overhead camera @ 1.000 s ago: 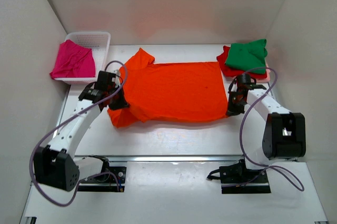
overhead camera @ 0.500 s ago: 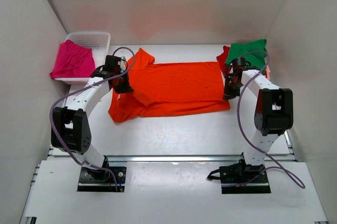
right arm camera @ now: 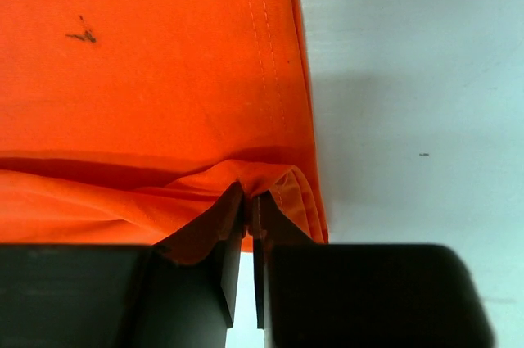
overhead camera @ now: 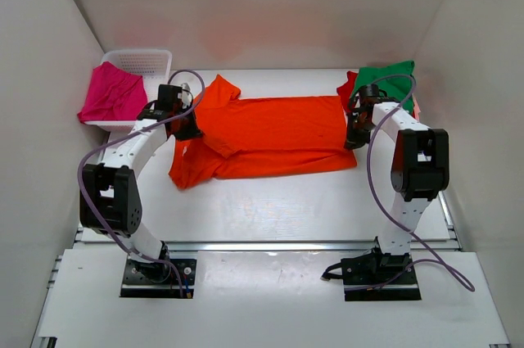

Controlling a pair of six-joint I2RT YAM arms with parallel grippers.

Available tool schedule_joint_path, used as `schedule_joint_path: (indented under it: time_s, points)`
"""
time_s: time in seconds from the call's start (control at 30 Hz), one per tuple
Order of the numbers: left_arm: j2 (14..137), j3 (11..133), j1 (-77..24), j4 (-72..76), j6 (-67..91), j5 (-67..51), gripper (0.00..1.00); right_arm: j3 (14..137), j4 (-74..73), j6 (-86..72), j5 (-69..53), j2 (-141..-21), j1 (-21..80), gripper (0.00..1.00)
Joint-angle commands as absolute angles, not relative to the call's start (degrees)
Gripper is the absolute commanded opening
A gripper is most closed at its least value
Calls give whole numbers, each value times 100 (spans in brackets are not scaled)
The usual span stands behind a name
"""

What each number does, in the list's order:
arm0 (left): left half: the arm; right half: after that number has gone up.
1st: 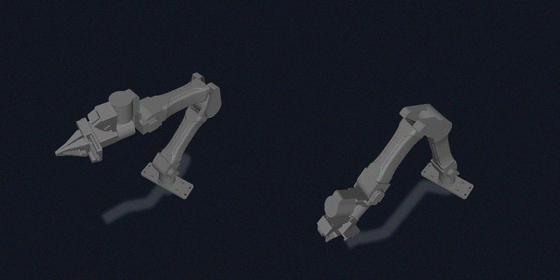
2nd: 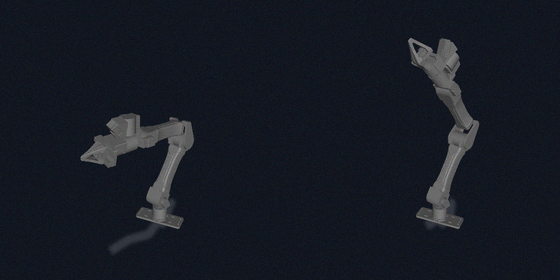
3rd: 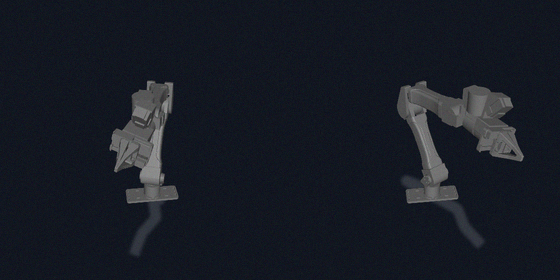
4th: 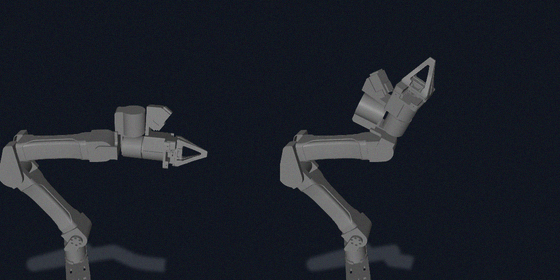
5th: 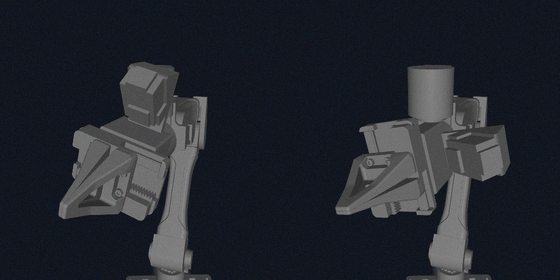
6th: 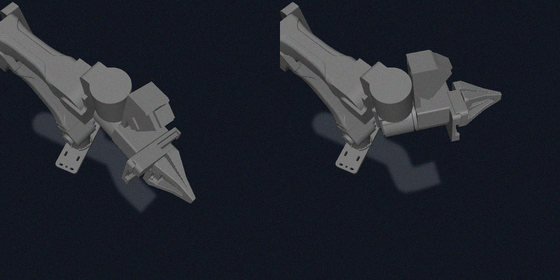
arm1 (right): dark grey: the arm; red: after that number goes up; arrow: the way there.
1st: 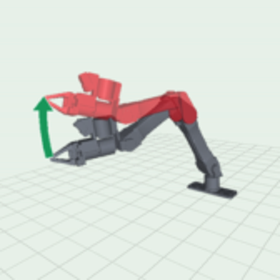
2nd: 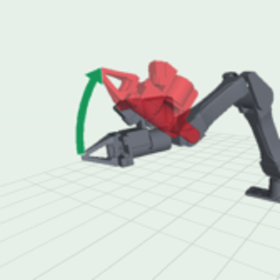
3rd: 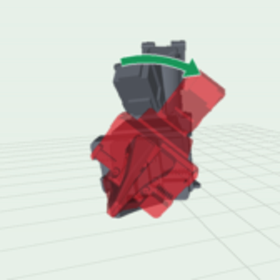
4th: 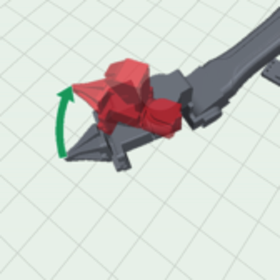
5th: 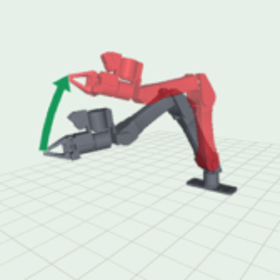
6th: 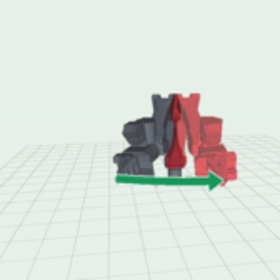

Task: Fold and stack the t-shirts
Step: Fold the flattened tshirt in 1/3 of the way

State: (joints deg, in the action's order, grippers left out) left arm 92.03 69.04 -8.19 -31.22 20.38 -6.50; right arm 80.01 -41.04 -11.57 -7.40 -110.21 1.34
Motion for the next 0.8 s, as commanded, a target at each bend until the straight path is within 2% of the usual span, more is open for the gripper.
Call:
schedule_joint_path:
  time_s: [0.0, 0.03, 0.1, 0.17, 0.23, 0.27, 0.33, 0.43, 0.57, 0.63, 0.67, 0.77]
  points:
    - [9123, 6899, -729, -2795, 1995, -607, 0, 8130, -3859, -1125, -782, -11022, 62, 7]
    - [9175, 6882, -721, -2778, 1995, -606, 0, 8112, -3850, -1177, -765, -11013, 79, 7]
    - [9202, 6855, -668, -2655, 2048, -554, 0, 8112, -3727, -1151, -774, -11047, 36, 15]
    - [9421, 6925, -616, -2541, 2161, -510, 0, 8147, -3613, -1213, -756, -10969, 35, 17]
    - [9597, 7083, -484, -2321, 2320, -580, 19, 8130, -3560, -1300, -642, -10925, 35, 26]
    - [9737, 7188, -501, -2216, 2416, -589, 24, 8147, -3525, -1318, -589, -10890, 35, 26]
    - [9957, 7390, -439, -1812, 2496, -571, 49, 8043, -3490, -1371, -501, -10820, 9, 28]
    - [10362, 8102, -352, -1941, 2479, -475, 63, 7815, -3533, -1363, -404, -10618, 9, 33]
    - [10442, 8596, -229, -2407, 2382, -527, 69, 7270, -3322, -1363, -150, -10135, 9, 44]
    - [10145, 8386, -255, -2688, 2251, -772, 70, 6989, -3147, -1362, -71, -9915, 9, 49]
    - [9777, 7993, -351, -2872, 2146, -747, 71, 6857, -3103, -1336, -27, -9662, 9, 53]
    - [9187, 7220, -605, -3277, 1996, -599, 74, 6750, -3067, -1318, -18, -9475, 9, 57]
